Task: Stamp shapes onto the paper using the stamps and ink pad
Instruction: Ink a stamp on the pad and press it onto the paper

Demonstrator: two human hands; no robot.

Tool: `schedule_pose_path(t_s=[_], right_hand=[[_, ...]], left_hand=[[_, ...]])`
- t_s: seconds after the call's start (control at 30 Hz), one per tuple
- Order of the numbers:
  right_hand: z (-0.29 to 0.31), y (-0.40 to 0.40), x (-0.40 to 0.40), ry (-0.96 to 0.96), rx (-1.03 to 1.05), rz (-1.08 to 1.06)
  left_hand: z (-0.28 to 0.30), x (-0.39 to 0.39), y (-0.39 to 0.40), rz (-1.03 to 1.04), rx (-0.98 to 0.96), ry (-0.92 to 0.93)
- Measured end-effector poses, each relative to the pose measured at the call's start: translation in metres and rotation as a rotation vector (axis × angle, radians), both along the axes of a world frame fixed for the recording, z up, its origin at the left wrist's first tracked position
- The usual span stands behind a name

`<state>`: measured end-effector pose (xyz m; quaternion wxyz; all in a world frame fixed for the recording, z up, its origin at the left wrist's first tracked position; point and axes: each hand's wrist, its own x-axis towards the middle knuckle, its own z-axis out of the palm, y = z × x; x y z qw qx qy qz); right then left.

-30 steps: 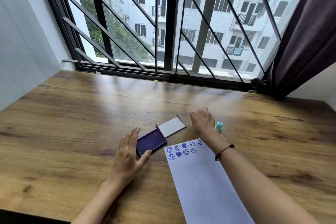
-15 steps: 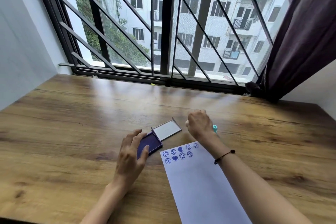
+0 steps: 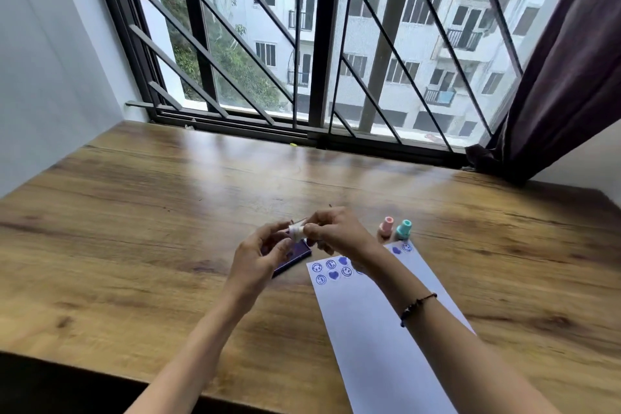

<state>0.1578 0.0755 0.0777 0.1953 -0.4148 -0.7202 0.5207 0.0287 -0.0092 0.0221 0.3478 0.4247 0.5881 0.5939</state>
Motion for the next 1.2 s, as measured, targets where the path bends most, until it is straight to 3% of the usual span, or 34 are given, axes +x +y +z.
schedule_pose_path(t_s=[0.17,0.3,0.67,1.0,1.2], right_hand=[[-0.002,-0.01,-0.015,-0.024,0.039,0.053],[-0.006,-0.02,-0.029,-0.042,0.247,0.07],[-0.011,-0.021,-0.044,0.003,0.634,0.15],[-0.051,-0.009,-0.054,-0.543,0.874,0.359],[-0.055,-0.013,-0.059,-0.578,0.848,0.337]], left_hand=[[-0.002,-0.012,-0.011,0.021,0.035,-0.014],[-0.006,-0.017,-0.02,0.061,0.053,-0.095],[-0.019,-0.026,-0.033,0.195,0.084,-0.453],[-0.045,-0.018,-0.034,0.326,0.02,-0.283],[-0.054,-0.016,-0.035,0.293,0.001,-0.181]])
